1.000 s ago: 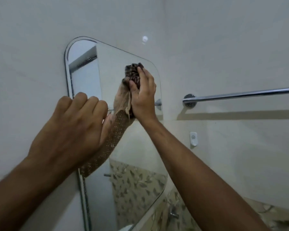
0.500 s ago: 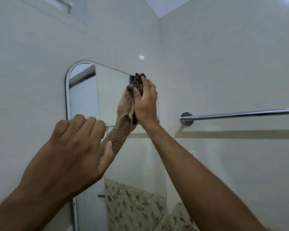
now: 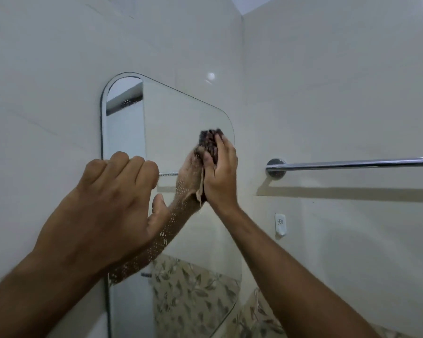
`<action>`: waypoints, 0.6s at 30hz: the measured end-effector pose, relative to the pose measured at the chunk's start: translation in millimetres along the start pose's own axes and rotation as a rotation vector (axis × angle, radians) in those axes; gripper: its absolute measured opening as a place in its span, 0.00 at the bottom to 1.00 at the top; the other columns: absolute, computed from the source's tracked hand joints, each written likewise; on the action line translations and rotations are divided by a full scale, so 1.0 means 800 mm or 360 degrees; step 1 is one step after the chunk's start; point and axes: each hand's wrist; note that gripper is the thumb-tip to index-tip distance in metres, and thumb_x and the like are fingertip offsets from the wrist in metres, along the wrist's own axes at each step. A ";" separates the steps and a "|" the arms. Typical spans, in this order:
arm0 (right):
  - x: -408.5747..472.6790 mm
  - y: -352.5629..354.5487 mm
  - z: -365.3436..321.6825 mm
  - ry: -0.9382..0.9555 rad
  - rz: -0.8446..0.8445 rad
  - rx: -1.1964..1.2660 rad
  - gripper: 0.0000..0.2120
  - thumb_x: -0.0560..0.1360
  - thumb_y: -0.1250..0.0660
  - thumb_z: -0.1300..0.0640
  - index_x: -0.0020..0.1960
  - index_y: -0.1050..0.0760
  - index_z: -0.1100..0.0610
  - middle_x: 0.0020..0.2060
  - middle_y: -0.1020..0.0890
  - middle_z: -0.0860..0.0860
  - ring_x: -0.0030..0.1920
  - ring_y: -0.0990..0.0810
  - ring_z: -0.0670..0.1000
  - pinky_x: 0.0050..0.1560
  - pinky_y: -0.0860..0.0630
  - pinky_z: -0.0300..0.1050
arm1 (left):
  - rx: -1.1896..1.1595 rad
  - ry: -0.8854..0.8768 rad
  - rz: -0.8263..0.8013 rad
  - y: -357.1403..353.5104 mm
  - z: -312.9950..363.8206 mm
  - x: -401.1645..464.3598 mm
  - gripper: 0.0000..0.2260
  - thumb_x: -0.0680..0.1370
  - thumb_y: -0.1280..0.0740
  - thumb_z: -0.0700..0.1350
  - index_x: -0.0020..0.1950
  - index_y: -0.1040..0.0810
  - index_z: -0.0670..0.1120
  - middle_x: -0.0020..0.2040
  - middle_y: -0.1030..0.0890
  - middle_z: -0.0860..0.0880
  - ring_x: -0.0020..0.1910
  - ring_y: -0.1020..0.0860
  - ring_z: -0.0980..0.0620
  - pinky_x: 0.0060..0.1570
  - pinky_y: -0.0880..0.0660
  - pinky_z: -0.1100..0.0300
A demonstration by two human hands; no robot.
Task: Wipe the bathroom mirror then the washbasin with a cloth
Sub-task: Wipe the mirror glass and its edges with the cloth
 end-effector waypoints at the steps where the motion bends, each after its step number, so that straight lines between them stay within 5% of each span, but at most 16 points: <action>1: 0.017 0.000 0.000 0.0052 -0.0029 -0.0004 0.24 0.83 0.41 0.51 0.77 0.37 0.57 0.75 0.35 0.53 0.75 0.39 0.50 0.76 0.44 0.42 | 0.0001 -0.0008 -0.0002 0.000 0.000 0.000 0.12 0.77 0.47 0.51 0.43 0.31 0.44 0.36 0.31 0.46 0.37 0.33 0.44 0.40 0.35 0.45; 6: 0.090 0.011 0.046 -0.0224 0.0011 -0.0003 0.24 0.83 0.39 0.53 0.76 0.36 0.59 0.72 0.33 0.57 0.73 0.35 0.56 0.73 0.41 0.44 | 0.0028 -0.0008 -0.0037 0.001 0.001 0.000 0.11 0.76 0.46 0.50 0.43 0.31 0.44 0.37 0.31 0.46 0.38 0.31 0.43 0.41 0.35 0.45; 10: 0.049 0.012 0.082 -0.0442 0.0100 0.0015 0.23 0.83 0.40 0.53 0.75 0.35 0.59 0.71 0.31 0.57 0.72 0.33 0.56 0.74 0.38 0.49 | 0.0034 -0.0021 -0.0072 0.001 -0.001 0.001 0.12 0.77 0.48 0.50 0.43 0.31 0.44 0.36 0.31 0.46 0.37 0.33 0.44 0.40 0.35 0.46; 12: 0.007 0.011 0.080 -0.0402 0.0139 -0.0014 0.23 0.83 0.40 0.53 0.76 0.35 0.59 0.72 0.32 0.56 0.73 0.34 0.55 0.75 0.37 0.54 | 0.0023 -0.0009 -0.0074 0.001 -0.001 0.001 0.12 0.77 0.48 0.50 0.43 0.31 0.44 0.37 0.31 0.46 0.37 0.33 0.45 0.40 0.35 0.46; 18: -0.090 0.004 -0.008 0.0100 -0.0091 0.0044 0.25 0.84 0.43 0.49 0.79 0.40 0.54 0.78 0.40 0.48 0.78 0.44 0.47 0.78 0.44 0.48 | -0.0019 0.0006 -0.0018 0.000 0.001 0.000 0.11 0.76 0.47 0.50 0.44 0.31 0.44 0.37 0.31 0.46 0.38 0.33 0.44 0.41 0.35 0.45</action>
Point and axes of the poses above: each hand's wrist, its own x-axis towards the middle knuckle, its own y-axis out of the back of the hand, z = x × y
